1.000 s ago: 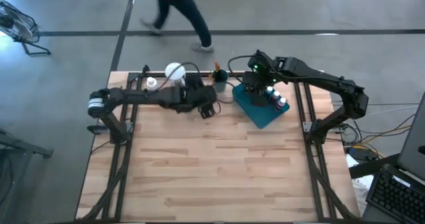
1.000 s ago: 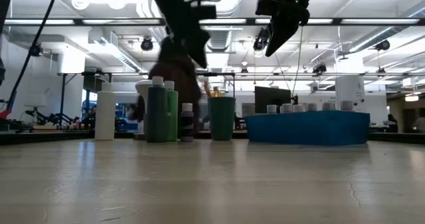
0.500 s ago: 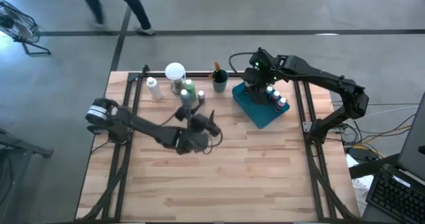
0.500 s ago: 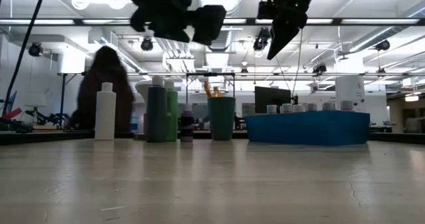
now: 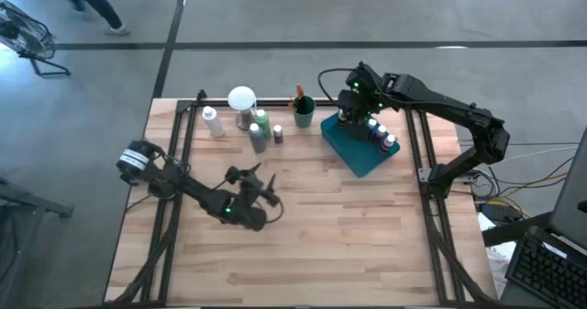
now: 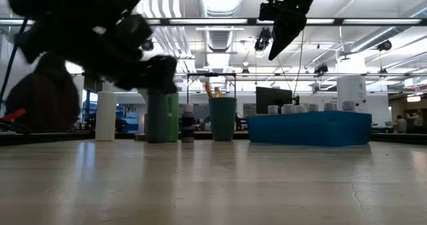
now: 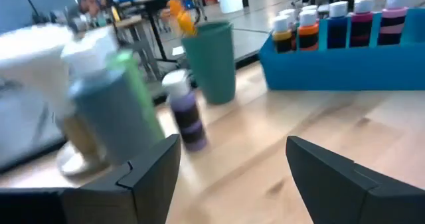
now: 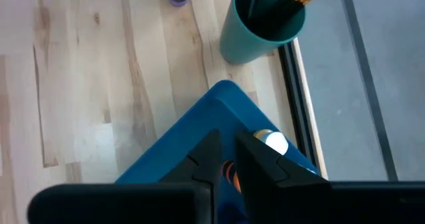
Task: Pick & Place Paint Supplies
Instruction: Put the large blue paint bottle into the blue bin
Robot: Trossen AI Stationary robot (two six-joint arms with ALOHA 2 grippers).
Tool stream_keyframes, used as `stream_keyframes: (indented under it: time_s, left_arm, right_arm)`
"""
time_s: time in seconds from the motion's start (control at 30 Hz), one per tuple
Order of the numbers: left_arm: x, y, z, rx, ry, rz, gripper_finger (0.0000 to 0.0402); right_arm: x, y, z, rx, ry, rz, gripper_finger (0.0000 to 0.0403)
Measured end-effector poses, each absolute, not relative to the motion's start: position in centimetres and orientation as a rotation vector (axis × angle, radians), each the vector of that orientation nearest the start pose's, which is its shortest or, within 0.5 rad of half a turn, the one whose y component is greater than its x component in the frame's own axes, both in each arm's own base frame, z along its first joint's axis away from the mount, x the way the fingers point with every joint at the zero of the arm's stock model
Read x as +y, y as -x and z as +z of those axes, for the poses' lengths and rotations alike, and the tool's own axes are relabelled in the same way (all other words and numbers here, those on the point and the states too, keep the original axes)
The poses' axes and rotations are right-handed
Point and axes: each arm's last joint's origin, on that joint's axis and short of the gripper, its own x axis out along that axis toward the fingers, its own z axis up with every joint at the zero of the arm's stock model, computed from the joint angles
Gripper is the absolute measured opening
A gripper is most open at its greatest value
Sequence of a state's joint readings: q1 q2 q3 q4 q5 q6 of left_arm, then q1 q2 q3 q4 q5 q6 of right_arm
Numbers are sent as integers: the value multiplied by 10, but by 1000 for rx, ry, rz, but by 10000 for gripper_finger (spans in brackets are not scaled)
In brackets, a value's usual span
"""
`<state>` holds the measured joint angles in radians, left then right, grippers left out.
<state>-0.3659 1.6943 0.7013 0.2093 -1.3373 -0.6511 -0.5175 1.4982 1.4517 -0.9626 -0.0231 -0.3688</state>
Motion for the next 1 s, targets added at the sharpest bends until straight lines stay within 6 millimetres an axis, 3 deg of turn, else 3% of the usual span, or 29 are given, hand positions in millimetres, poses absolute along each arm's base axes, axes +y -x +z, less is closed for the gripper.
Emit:
stream_keyframes:
  time_s: [0.17,0.33,0.7,1.0]
  left_arm:
    - [-67,-250,119,167,44,1055,280]
    - [-55,-233,104,146,58,1101,281]
    - [-23,-216,91,124,-23,1275,281]
    - [-22,-215,87,179,53,1215,277]
  right_arm:
    - [-149,-263,335,1014,69,-272,41]
    - [-150,-265,336,996,74,-278,56]
    - [-151,-267,339,955,81,-292,90]
    - [-153,-271,342,904,100,-306,111]
